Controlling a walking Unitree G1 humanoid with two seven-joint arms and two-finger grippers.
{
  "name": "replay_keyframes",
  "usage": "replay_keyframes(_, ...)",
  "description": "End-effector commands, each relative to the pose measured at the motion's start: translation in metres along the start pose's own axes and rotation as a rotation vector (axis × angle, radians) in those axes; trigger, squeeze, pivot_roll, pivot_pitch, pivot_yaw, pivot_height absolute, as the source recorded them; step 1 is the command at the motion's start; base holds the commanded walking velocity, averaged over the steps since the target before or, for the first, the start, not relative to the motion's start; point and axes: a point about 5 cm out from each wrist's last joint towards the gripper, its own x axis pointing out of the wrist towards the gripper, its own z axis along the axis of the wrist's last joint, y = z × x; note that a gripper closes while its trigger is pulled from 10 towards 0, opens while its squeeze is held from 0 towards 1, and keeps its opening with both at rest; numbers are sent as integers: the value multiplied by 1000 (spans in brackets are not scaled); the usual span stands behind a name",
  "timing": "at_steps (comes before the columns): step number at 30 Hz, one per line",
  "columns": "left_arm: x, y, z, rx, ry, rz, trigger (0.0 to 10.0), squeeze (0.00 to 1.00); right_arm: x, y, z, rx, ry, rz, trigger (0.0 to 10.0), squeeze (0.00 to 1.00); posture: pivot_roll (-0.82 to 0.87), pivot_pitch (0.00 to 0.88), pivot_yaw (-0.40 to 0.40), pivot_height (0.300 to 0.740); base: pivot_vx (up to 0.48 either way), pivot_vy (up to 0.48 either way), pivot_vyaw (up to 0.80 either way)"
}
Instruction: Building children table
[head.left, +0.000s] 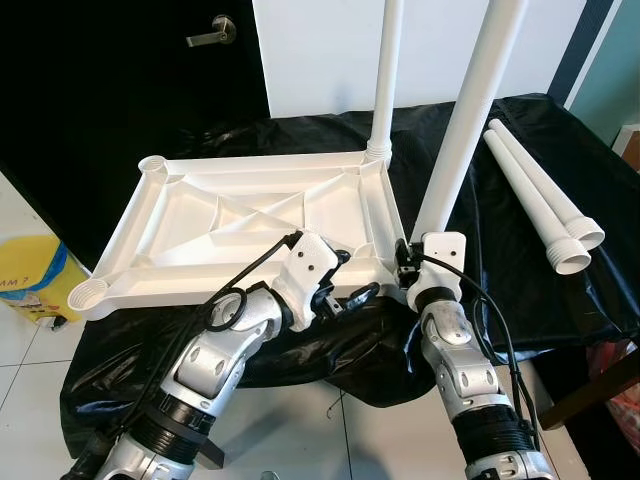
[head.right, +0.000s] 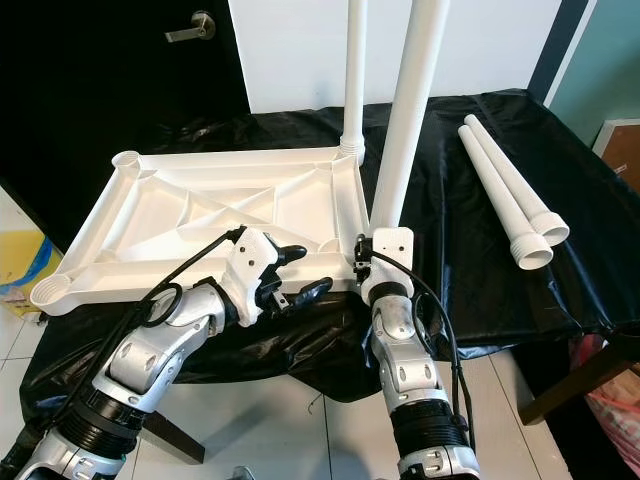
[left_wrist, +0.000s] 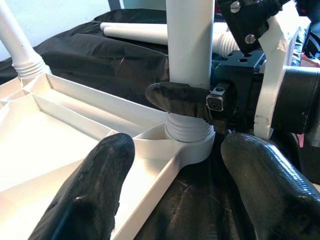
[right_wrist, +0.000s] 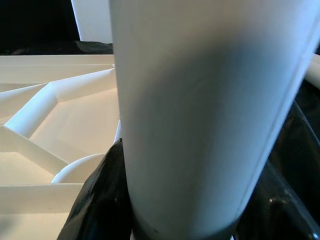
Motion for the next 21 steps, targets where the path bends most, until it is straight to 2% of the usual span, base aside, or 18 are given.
replay_keyframes(1, -2, -2, 1, 12, 7, -28, 10000, 0, -6, -6, -18, -9, 87, -38, 10000, 412, -80, 0, 10, 740, 0, 0, 0)
replay_keyframes(2, -2, -2, 1, 12, 8, -28, 10000, 0, -6, -6, -16, -12, 81, -42, 10000, 788, -80, 0, 9, 740, 0, 0, 0)
replay_keyframes(3, -2, -2, 1, 12, 9, -29, 10000, 0, -6, -5, -16, -11, 78, -41, 10000, 1000, -80, 0, 9, 740, 0, 0, 0)
replay_keyframes(19, -3, 6, -10, -45, 60, 32, 10000, 0, -12, -8, -11, 14, 32, -11, 10000, 1000, -81, 0, 10, 740, 0, 0, 0)
replay_keyframes(20, -3, 7, -12, -49, 67, 43, 10000, 0, -14, -8, -10, 19, 20, 5, 10000, 0, -84, 0, 11, 740, 0, 0, 0)
replay_keyframes(21, -3, 9, -13, -49, 77, 56, 10000, 0, -16, -9, -9, 16, 7, 21, 10000, 0, -84, 0, 11, 740, 0, 0, 0)
